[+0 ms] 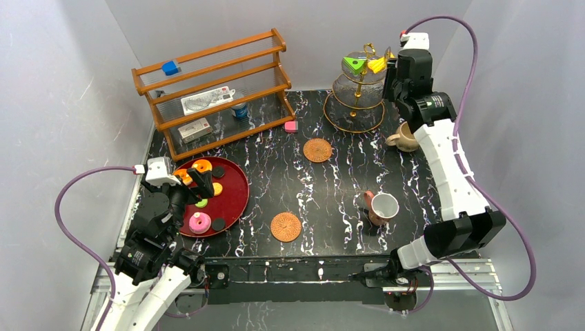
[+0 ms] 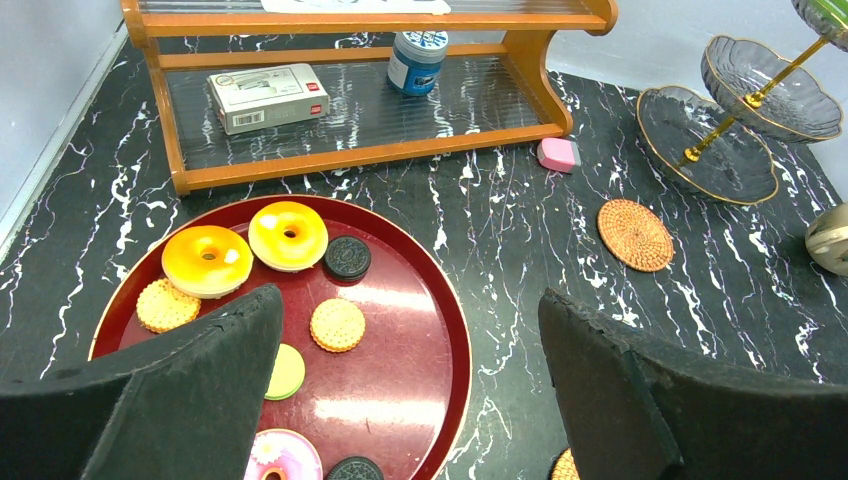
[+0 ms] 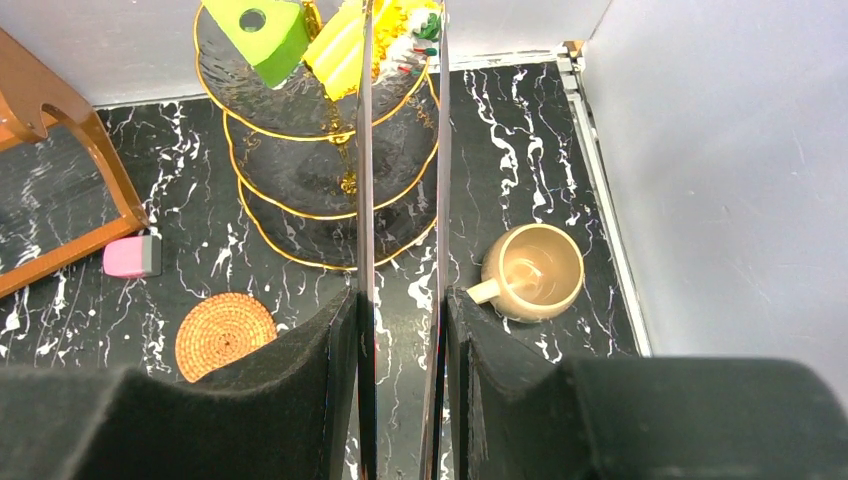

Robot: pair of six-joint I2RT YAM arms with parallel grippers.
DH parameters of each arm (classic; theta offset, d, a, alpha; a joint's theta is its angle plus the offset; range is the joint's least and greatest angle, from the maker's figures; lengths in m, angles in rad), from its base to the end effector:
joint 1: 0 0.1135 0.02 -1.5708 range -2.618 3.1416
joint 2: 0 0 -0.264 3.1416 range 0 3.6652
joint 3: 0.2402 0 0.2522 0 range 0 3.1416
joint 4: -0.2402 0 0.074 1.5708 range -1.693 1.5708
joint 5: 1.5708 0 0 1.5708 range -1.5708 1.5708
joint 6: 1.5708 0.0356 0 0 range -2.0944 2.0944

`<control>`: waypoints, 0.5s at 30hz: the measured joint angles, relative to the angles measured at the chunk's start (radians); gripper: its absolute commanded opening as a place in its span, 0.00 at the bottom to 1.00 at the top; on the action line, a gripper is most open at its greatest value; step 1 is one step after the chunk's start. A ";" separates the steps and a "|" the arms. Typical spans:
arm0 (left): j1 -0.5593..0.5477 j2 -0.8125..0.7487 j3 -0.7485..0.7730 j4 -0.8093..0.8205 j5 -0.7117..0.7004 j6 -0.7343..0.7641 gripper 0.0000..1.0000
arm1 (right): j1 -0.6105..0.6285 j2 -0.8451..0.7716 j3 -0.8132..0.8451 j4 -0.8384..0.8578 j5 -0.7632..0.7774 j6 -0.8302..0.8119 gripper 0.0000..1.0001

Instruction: Serve the afternoon tea

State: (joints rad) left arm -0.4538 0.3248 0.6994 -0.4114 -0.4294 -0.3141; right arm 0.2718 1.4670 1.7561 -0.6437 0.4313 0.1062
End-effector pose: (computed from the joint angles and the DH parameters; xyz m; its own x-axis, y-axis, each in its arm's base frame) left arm 0.0803 -0.0227 0.3393 -0.0391 -0.2935 -0.9552 0.0132 0.9557 -0.2942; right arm 0.3027 0.0689 0.4665 -0.3184 0.0112 -0.9479 0.1685 0.9847 -0.0449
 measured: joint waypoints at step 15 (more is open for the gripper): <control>0.000 0.000 0.000 0.000 0.000 0.000 0.96 | -0.054 0.058 -0.021 0.060 -0.117 0.050 0.45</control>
State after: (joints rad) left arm -0.4538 0.3252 0.6994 -0.4114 -0.4294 -0.3138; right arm 0.2176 1.5249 1.7348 -0.5838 0.3141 0.1562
